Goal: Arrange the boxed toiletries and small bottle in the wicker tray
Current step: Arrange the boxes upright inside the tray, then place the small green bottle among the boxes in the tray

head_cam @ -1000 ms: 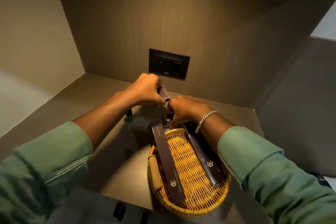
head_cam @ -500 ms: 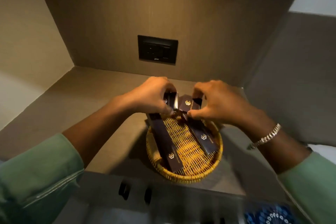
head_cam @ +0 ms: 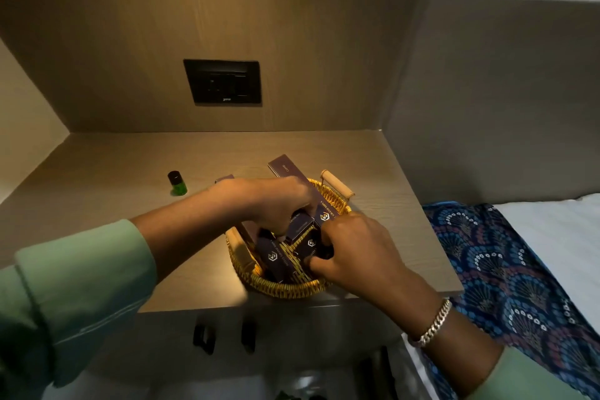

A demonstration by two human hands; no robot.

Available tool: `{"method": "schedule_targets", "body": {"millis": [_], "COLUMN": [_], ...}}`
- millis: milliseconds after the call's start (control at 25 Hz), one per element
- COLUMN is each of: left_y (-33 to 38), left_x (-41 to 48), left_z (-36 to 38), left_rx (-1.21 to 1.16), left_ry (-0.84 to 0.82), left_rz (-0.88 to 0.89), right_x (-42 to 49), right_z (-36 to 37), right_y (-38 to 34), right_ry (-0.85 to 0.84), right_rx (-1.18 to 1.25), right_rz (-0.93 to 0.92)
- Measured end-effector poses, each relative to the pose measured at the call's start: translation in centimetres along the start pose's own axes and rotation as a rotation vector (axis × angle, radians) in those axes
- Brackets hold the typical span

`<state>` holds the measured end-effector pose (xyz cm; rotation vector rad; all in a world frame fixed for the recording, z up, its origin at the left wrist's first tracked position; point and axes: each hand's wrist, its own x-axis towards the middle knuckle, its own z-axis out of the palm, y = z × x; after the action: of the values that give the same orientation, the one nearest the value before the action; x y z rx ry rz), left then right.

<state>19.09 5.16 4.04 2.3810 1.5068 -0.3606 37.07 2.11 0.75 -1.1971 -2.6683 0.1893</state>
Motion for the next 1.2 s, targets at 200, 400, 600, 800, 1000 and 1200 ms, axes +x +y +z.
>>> {"method": "schedule_targets", "body": {"millis": [200,400,600,800,1000,1200], "left_y": [0.5,0.3,-0.1,-0.1,-1.1,1.7], "left_x": [0.1,0.3,0.5,-1.6,-8.8,-14.1], "left_z": [0.9,1.3,0.9,-0.9,0.9,8.1], "left_rx": [0.120,0.256,0.250,0.106,-0.017,-0.201], "left_ry": [0.052,-0.010,-0.071,0.059,0.508,0.767], "left_rz": [0.105,0.148,0.139,0.063,-0.147,-0.259], "right_x": [-0.7,-0.9,-1.1,-0.5,4.2,12.2], "right_z": [1.4,1.8,2.0,0.2,-2.9,-3.7], "right_y": [0.0,0.1,0.3,1.0,1.2,-2.8], "right_ry": [0.017,0.012,0.019,0.039,0.067,-0.101], "right_rx": [-0.013,-0.037,-0.025,0.017,0.103,0.306], "right_rz": [0.040,0.078,0.081,0.056,-0.131,-0.370]}}
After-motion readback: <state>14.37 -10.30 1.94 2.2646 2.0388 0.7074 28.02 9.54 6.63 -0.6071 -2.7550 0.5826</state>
